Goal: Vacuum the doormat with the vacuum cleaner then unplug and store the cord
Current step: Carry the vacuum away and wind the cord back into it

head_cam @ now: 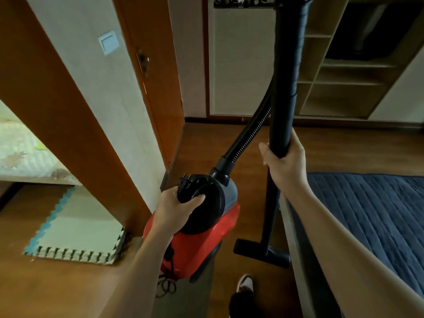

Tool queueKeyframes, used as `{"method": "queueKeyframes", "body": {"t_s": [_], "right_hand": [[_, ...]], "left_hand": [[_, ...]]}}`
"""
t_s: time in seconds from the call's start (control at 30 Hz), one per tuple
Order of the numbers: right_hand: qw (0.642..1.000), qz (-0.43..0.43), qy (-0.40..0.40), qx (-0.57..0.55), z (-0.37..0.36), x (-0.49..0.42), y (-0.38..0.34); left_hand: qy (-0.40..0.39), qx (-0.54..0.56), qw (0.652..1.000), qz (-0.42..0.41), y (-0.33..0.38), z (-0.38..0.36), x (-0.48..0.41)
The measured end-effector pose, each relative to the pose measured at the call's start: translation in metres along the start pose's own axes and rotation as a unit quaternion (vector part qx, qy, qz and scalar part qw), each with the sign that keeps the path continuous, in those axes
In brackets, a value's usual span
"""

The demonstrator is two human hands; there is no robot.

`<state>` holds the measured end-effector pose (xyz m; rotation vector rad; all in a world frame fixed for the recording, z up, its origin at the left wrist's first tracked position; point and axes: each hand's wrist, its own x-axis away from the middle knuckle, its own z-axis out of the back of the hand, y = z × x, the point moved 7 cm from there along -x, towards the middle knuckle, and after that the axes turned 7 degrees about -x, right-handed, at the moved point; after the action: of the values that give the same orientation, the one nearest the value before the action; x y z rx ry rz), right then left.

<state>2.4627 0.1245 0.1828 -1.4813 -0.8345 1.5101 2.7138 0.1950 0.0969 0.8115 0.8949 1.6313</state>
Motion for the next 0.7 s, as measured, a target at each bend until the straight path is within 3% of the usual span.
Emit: {"method": "queueKeyframes", "body": {"t_s": [0.43, 0.7], "right_hand": [[1.0, -0.014, 0.023, -0.004, 0.012, -0.22, 0.131], [1.0, 0.003, 0.027, -0.008, 0.015, -0.347, 0.176]], "left_hand": [[0.013, -0.067, 0.998, 0.013, 0.048, -0.053, -0.242], [0.011, -0.073, 0.997, -0.029, 0.094, -0.075, -0.368]]}}
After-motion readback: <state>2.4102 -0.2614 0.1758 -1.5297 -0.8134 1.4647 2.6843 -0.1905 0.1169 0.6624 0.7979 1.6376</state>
